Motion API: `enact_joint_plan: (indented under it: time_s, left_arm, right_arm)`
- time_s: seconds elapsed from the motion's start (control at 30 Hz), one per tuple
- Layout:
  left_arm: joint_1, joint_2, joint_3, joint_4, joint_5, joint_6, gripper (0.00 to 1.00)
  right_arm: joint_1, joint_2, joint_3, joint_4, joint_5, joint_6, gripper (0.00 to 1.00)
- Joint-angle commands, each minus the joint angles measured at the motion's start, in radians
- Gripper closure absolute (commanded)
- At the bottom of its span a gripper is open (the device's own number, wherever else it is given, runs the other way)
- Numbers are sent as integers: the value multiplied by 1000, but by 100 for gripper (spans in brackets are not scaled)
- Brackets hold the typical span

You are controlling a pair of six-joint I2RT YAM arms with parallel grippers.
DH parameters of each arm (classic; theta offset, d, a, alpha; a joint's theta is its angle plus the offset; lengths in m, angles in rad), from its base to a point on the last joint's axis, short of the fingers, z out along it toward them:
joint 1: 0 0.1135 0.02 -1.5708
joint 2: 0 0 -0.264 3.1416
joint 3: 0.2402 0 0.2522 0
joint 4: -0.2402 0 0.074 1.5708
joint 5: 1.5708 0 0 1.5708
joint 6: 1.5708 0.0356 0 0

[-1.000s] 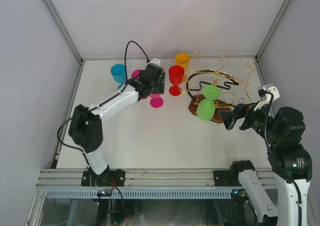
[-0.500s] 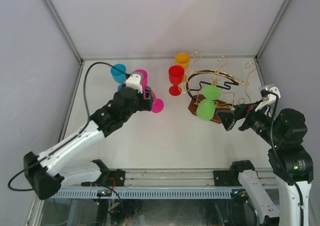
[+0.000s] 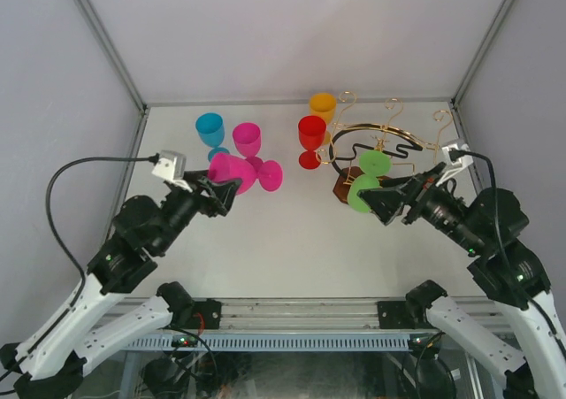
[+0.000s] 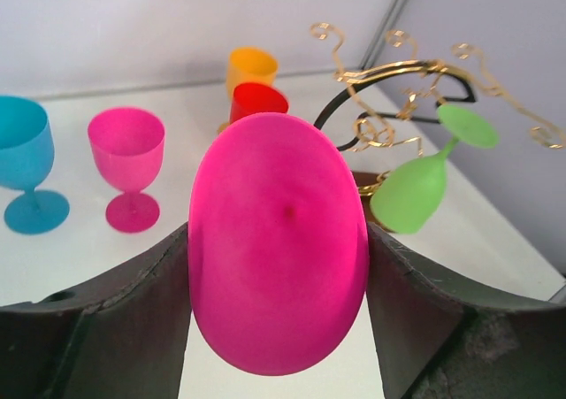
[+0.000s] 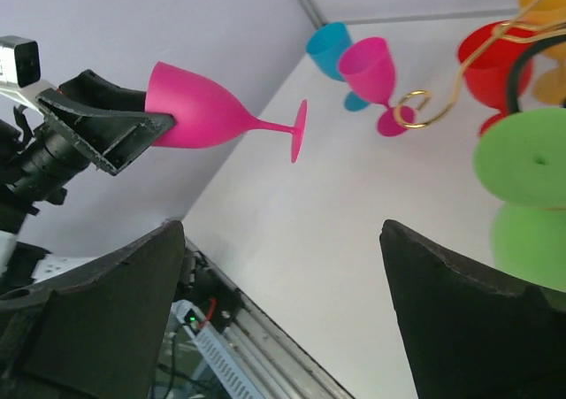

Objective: Place the wine glass upside down on the wine glass rack
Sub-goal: Turn the wine glass upside down at the wine rack.

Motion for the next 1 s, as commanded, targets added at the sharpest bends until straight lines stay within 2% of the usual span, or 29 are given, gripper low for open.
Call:
enact_joint_plan:
  time_s: [0.0,0.13,0.2,0.27,0.5,0.97]
  left_arm:
    - [3,-77,-14,57,64,24,50]
    - [2,-121,-12,84,95,32,52]
    - [2,-131,-13,103,121,29,52]
    - [3,-135,-11,116,141,27,52]
    - [2,-162,-29,158,181,22,53]
    - [3,-161,-47,192,210,18,54]
  right_arm:
    - [190,48,-49,246,220,111,10]
    - [390,98,-116,407,418,127,15]
    - [462,129,-149,482,499,130,17]
    - [483,170,-166,539,521,143,20]
    - [485,306,-207,729,459,219,34]
    - [484,462,-207,824,326,276,50]
